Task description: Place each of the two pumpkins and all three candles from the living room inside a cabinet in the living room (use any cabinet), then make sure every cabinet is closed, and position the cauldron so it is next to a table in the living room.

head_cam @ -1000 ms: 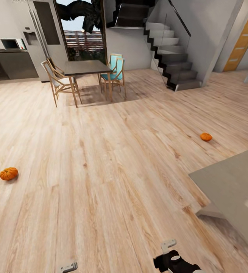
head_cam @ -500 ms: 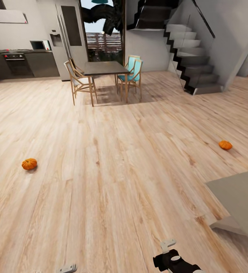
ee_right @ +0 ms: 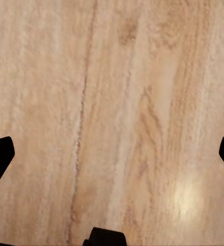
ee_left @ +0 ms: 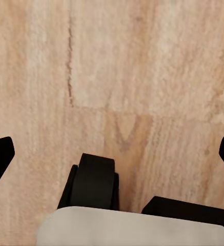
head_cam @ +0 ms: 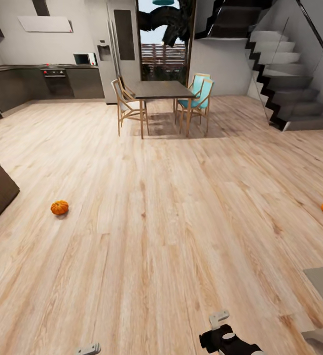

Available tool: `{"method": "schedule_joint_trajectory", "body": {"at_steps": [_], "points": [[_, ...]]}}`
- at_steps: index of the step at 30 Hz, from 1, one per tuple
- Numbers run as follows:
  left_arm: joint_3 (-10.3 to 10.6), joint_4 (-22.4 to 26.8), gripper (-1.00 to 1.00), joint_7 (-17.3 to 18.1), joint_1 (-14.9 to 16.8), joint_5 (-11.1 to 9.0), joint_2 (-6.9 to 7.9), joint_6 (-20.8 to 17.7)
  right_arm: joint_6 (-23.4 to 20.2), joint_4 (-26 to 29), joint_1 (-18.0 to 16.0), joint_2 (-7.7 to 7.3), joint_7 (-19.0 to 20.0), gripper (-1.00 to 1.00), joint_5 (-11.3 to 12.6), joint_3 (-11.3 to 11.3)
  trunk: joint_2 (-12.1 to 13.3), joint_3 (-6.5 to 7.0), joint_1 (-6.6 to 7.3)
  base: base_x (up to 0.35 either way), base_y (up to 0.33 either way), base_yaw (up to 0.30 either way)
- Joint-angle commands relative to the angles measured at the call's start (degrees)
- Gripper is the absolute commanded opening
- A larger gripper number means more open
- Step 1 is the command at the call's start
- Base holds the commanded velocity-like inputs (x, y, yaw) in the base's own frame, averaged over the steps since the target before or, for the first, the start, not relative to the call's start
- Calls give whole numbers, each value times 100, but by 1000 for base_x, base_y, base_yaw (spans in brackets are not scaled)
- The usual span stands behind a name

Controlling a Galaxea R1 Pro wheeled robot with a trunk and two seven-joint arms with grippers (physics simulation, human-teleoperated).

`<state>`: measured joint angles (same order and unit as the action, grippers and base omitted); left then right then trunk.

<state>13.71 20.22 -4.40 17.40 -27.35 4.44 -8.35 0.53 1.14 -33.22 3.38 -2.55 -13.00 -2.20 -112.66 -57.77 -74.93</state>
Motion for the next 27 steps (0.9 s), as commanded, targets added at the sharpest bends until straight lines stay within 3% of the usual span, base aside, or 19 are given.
{"method": "schedule_joint_trajectory", "body": {"at_steps": [1, 27], "points": [[0, 0, 100, 0, 0, -2, -2, 0, 0, 0, 0, 0, 0, 100, 0, 0, 0, 0, 0, 324, -11, 285], [-9, -6, 100, -8, 0, -7, 5, 9, 0, 0, 1, -2, -17, 100, -9, 0, 0, 0, 0, 315, 28, 288]]}}
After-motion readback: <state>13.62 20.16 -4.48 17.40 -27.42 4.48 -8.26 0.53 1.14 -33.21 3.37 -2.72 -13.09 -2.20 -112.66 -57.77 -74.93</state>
